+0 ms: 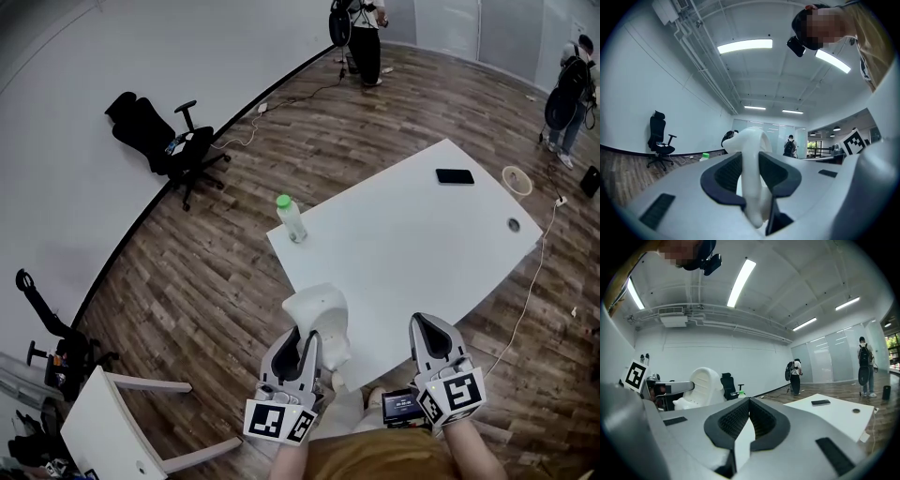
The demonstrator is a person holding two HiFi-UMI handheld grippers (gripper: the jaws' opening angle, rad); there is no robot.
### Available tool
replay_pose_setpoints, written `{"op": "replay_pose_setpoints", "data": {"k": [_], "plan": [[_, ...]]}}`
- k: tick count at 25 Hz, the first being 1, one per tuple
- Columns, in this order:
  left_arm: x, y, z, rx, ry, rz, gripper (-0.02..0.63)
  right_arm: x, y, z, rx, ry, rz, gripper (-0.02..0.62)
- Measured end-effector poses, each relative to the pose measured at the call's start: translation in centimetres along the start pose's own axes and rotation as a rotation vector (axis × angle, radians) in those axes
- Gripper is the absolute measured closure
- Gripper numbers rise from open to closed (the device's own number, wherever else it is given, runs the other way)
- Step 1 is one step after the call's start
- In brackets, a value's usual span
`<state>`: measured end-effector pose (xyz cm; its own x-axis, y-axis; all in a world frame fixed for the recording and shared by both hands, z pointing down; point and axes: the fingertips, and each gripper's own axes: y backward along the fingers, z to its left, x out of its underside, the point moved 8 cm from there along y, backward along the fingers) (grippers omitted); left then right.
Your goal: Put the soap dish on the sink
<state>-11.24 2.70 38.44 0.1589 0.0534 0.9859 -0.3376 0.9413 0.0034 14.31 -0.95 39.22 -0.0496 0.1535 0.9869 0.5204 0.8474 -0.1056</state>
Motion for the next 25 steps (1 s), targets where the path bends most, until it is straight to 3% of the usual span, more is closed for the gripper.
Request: {"op": "replay_pose_setpoints", "data": {"k": [10, 25], "plan": [[1.3, -5.7, 2.7, 0.113, 0.033, 0.069, 0.488, -0.6, -4.8, -1.1, 0.043, -0.01, -0.002, 0.588], [5.8, -8.5, 6.9, 0.14, 0.173, 0.191, 0.488, 2.9, -9.6, -0.5, 0.04, -0.015, 0.106, 0.588]]}}
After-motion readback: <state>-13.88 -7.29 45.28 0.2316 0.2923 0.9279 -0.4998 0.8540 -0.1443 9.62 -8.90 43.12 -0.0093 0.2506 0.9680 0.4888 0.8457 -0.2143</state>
